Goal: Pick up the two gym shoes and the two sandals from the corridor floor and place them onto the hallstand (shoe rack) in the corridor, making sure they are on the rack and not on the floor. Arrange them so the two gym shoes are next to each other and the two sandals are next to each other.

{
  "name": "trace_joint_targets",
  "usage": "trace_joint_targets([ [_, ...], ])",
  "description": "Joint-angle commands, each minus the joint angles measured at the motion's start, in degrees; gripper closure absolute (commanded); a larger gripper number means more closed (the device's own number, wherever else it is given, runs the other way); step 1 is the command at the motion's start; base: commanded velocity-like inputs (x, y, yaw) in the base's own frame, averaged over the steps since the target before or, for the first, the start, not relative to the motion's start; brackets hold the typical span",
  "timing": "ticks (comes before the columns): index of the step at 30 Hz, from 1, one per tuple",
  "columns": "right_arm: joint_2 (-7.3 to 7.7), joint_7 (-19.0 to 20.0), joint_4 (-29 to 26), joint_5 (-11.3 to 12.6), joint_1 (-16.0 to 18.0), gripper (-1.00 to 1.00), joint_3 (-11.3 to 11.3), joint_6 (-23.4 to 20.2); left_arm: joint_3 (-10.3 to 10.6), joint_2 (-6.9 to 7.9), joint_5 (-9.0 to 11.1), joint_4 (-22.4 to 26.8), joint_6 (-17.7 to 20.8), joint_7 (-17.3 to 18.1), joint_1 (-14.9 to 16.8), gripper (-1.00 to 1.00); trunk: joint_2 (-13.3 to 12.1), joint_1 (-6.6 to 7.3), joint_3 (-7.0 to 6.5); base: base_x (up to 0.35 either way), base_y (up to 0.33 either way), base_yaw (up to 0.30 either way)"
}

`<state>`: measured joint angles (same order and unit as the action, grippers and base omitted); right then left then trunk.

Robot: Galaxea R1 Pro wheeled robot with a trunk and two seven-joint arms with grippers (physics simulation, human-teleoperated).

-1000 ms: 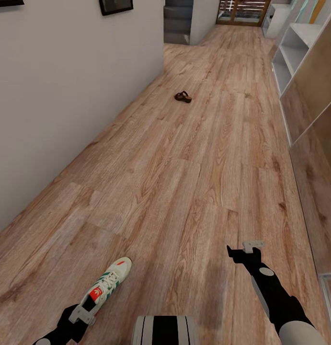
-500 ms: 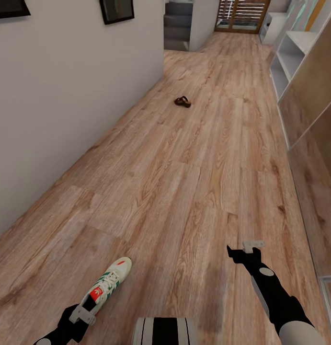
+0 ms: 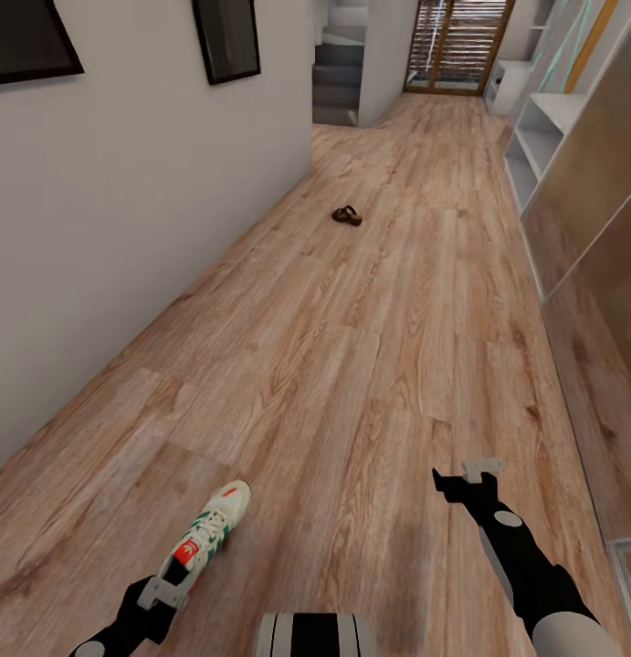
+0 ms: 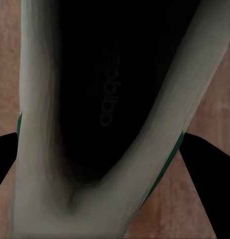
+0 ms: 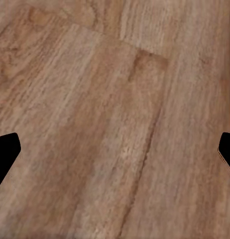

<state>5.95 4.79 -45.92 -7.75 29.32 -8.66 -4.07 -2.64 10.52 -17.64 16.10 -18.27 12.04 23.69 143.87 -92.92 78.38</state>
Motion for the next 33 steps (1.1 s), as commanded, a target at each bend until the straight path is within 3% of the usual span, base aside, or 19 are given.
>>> trace_joint_targets([
  [1, 0.02, 0.42, -0.2, -0.6, 0.0, -1.0, -0.26, -0.31, -0.26, -0.09, 0.71, -0.02, -0.19, 0.27, 0.03, 1.0, 0.0, 0.03, -0.19, 0.0, 0.0, 0.0],
  [2, 0.05, 0.4, -0.24, -0.6, -0.01, -1.0, -0.27, -0.31, -0.27, -0.12, 1.23, -0.02, -0.19, 0.27, 0.03, 1.0, -0.02, 0.06, -0.41, 0.0, 0.0, 0.0],
  [3, 0.21, 0.39, -0.36, -0.6, -0.02, -1.0, -0.3, -0.26, -0.4, -0.14, 4.6, -0.02, -0.24, 0.27, 0.03, 1.0, -0.03, 0.08, -0.63, 0.0, 0.0, 0.0],
  [9, 0.17, 0.25, -0.38, -0.6, -0.05, -1.0, -0.27, -0.23, -0.77, -0.08, 10.18, -0.08, -0.29, 0.24, -0.03, 1.0, -0.11, 0.24, -1.98, 0.0, 0.0, 0.0],
  [10, 0.37, 0.02, 0.13, -0.78, -0.15, -1.0, -0.31, 0.34, -2.36, 0.09, 17.19, -0.41, -0.98, 0.27, -0.12, 1.0, -0.12, 0.26, -2.29, 0.0, 0.0, -0.081],
  [19, 0.23, -1.85, 4.89, -0.72, -4.54, -1.0, -0.31, 7.44, -3.57, 0.13, 18.92, -2.6, -6.05, 0.15, -0.33, 1.0, -0.24, 0.5, -5.08, 0.0, 0.0, -0.079],
  [23, 0.15, -2.13, 16.49, -0.64, -6.63, -1.0, -0.31, 19.05, -3.68, 0.12, 21.44, -4.45, -8.36, -0.04, -1.47, 1.0, -0.3, 0.6, -6.32, 0.0, 0.0, -0.068],
  [26, 0.21, -2.19, 21.04, -0.62, -6.81, -1.0, -0.32, 23.58, -3.68, 0.07, 22.61, -4.72, -10.13, -0.06, -1.87, 1.0, -0.34, 0.68, -7.25, 0.0, 0.0, -0.064],
  [28, 0.31, -2.22, 26.28, -0.61, -6.92, -1.0, -0.37, 28.81, -3.69, -0.02, 23.72, -5.13, -11.84, -0.07, -2.4, 1.0, -0.36, 0.73, -7.87, 0.0, 0.0, -0.062],
  [33, 0.53, -3.0, 34.62, -0.52, -6.98, -1.0, -0.47, 36.03, -3.69, -0.12, 24.8, -5.73, -13.13, -0.08, -3.94, 1.0, -0.43, 0.86, -9.42, 0.0, 0.0, -0.061],
])
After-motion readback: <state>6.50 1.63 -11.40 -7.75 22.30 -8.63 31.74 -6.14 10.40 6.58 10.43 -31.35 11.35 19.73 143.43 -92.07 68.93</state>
